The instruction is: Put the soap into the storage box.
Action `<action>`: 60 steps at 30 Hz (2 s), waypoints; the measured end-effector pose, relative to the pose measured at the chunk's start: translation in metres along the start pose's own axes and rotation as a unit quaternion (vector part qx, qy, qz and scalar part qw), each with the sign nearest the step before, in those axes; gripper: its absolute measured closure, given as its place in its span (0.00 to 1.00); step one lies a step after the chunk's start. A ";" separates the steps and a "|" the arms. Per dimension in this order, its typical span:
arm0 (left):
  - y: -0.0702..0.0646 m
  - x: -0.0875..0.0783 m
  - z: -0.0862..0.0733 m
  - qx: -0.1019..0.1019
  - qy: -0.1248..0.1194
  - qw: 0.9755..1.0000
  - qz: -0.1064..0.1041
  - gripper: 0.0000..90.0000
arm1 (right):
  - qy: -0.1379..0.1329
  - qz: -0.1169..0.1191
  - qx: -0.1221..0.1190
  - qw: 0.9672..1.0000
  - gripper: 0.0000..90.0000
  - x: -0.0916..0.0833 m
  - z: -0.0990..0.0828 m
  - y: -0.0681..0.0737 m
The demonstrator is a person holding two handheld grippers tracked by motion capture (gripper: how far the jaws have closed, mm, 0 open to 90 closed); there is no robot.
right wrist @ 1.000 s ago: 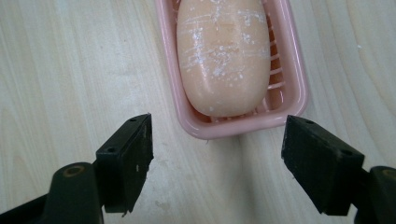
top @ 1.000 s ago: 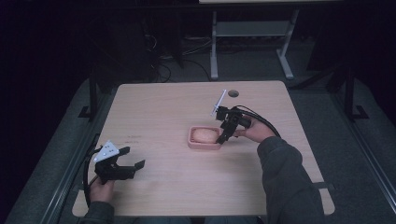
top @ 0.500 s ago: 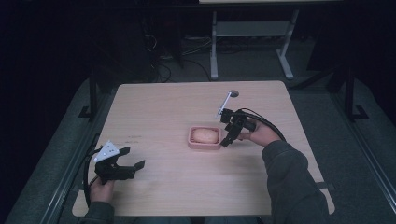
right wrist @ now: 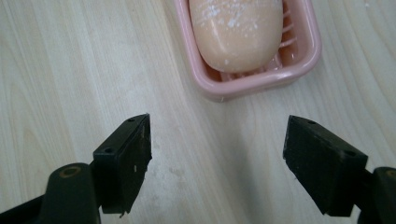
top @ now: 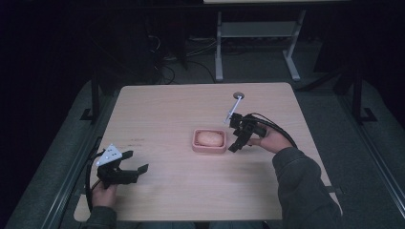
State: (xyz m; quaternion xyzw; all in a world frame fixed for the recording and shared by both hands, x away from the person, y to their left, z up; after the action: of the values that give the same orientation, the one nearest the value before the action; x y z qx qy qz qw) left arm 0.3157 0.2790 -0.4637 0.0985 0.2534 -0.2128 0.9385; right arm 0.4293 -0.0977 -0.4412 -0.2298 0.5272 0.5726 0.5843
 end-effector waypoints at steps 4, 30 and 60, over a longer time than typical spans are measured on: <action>0.000 0.000 0.000 0.001 0.001 1.000 0.000 0.16 | 0.002 0.000 0.009 1.000 0.25 0.001 -0.007 0.000; 0.001 -0.002 -0.001 0.000 0.004 1.000 0.001 0.16 | -0.031 -0.006 0.025 0.999 0.27 0.000 -0.053 0.015; -0.002 0.000 -0.003 0.007 0.008 1.000 -0.005 0.16 | -0.062 -0.014 0.045 0.997 0.27 0.005 -0.100 0.028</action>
State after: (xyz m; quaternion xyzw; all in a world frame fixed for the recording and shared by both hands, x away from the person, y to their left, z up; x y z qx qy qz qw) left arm 0.3139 0.2777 -0.4663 0.1058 0.2597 -0.2182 0.9348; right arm 0.3672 -0.1758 -0.4702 -0.1743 0.5118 0.5532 0.6338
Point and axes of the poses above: each handheld gripper's, and its own axes: x roughly forward along the jaws, z roughly out of its top, y roughly to its left, the point moved 5 cm from there along x, roughly forward along the jaws, and after that the axes turned 15 degrees about z, right-handed, at the moved point
